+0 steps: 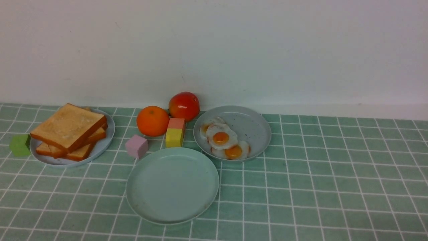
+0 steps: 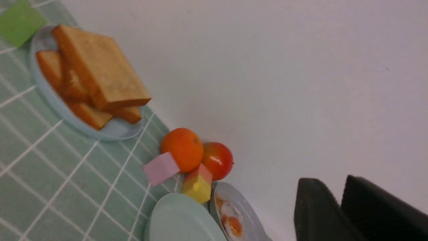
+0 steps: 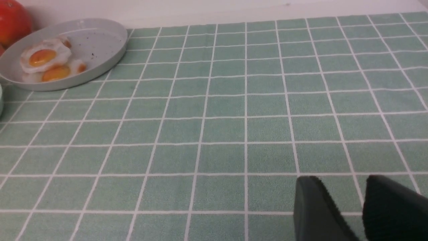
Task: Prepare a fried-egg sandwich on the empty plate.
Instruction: Use the left arm to grab a slice of bread
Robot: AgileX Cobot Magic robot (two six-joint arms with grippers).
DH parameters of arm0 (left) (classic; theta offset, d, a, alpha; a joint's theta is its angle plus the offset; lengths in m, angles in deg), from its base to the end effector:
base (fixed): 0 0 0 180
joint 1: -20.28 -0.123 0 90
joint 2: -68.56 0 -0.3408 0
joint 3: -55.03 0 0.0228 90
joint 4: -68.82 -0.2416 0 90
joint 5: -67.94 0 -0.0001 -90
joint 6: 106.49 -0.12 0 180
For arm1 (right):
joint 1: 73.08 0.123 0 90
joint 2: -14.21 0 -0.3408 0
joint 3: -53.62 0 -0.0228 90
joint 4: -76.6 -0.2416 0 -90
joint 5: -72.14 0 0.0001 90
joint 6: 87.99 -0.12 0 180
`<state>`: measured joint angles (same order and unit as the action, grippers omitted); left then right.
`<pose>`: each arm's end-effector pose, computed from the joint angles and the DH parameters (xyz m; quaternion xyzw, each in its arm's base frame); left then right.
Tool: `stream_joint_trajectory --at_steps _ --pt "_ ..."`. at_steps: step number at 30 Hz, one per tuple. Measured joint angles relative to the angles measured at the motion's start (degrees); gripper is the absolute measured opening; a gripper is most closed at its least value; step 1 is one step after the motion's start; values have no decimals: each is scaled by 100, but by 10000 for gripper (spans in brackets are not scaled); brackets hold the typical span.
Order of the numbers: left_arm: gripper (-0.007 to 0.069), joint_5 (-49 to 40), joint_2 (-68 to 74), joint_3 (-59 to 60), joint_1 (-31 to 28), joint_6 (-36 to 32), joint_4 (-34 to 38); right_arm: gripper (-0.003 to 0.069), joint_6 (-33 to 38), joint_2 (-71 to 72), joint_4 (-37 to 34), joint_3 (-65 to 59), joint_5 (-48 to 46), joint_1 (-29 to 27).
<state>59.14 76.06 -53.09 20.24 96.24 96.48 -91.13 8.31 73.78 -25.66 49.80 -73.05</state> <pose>0.0149 -0.0086 0.2402 -0.2687 0.6351 -0.3285 0.6454 0.0142 0.0023 0.1649 0.0347 0.8057 0.0373 0.5902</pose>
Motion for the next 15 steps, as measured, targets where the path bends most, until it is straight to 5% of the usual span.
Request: stream_joint_trajectory --at_steps 4,8,15 --pt "25 -755 723 -765 0 -809 -110 241 0 0 0 0 14 0" --pt "-13 -2341 2228 -1861 96 -2350 -198 241 -225 0 -412 -62 390 0" --pt "-13 -3157 3617 -2628 854 -2808 -513 241 -989 0 -1925 -68 1527 0"
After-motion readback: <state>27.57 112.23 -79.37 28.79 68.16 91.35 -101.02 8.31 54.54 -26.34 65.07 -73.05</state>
